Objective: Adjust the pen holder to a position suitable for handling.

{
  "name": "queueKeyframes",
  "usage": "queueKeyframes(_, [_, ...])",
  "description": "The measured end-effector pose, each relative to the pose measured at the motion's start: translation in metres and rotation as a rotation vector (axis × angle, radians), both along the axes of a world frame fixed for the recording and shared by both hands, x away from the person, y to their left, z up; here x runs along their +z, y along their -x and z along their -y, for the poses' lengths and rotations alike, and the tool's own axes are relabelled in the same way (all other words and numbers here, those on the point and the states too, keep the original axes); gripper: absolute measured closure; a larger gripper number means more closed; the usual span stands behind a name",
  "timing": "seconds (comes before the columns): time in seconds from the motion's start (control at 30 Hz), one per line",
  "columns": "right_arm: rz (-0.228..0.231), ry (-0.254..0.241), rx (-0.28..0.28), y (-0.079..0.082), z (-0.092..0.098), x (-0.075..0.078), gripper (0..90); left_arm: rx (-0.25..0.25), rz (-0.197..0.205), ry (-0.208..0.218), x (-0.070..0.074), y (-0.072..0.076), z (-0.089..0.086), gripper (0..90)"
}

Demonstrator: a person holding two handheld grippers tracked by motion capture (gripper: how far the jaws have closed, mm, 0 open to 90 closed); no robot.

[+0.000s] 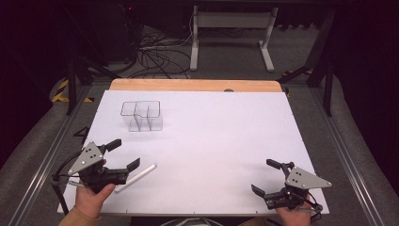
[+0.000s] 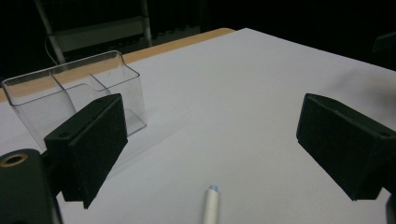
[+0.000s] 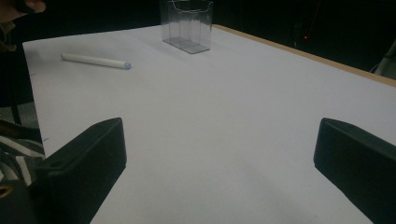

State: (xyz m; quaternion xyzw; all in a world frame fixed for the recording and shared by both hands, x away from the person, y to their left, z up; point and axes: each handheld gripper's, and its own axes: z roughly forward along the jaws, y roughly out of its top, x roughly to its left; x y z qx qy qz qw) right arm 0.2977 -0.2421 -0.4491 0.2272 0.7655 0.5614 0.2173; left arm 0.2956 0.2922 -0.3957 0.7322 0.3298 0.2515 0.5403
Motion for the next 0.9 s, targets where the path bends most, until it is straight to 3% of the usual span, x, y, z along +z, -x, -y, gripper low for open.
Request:
queueKeyframes(0.17, [0.003, -0.002, -0.004, 0.003, 0.002, 0.0, 2.9, -0.007, 0.005, -0.022, 0.003, -0.006, 0.0, 9.4])
queueKeyframes(0.23, [-0.002, -0.006, -0.008, 0.005, 0.004, -0.001, 2.9, -0.011, 0.001, -0.004, 0.004, -0.009, 0.002, 9.5])
queueKeyframes(0.43, [-0.006, -0.006, -0.016, 0.007, 0.005, -0.002, 2.9, -0.015, 0.002, -0.011, 0.009, -0.018, 0.003, 9.4])
queueKeyframes(0.47, [-0.005, -0.005, -0.016, 0.008, 0.005, -0.002, 2.9, -0.011, -0.015, 0.003, 0.009, -0.018, 0.004, 9.5])
queueKeyframes(0.53, [-0.005, -0.005, -0.017, 0.008, 0.005, -0.002, 2.9, -0.016, -0.006, -0.011, 0.009, -0.021, 0.003, 9.7])
queueKeyframes(0.63, [-0.007, -0.004, -0.013, 0.008, 0.005, -0.002, 2.9, -0.017, -0.019, 0.01, 0.01, -0.026, 0.005, 9.7])
queueKeyframes(0.77, [-0.007, -0.001, -0.009, 0.007, 0.004, -0.002, 3.0, -0.017, -0.008, -0.02, 0.014, -0.03, 0.006, 10.5])
queueKeyframes(0.83, [-0.007, -0.006, -0.007, 0.007, 0.004, -0.002, 2.9, -0.011, -0.021, -0.049, 0.016, -0.033, 0.007, 14.6])
queueKeyframes(0.9, [-0.01, -0.011, -0.004, 0.006, 0.004, -0.002, 2.9, -0.035, -0.059, -0.052, 0.018, -0.038, 0.006, 15.1])
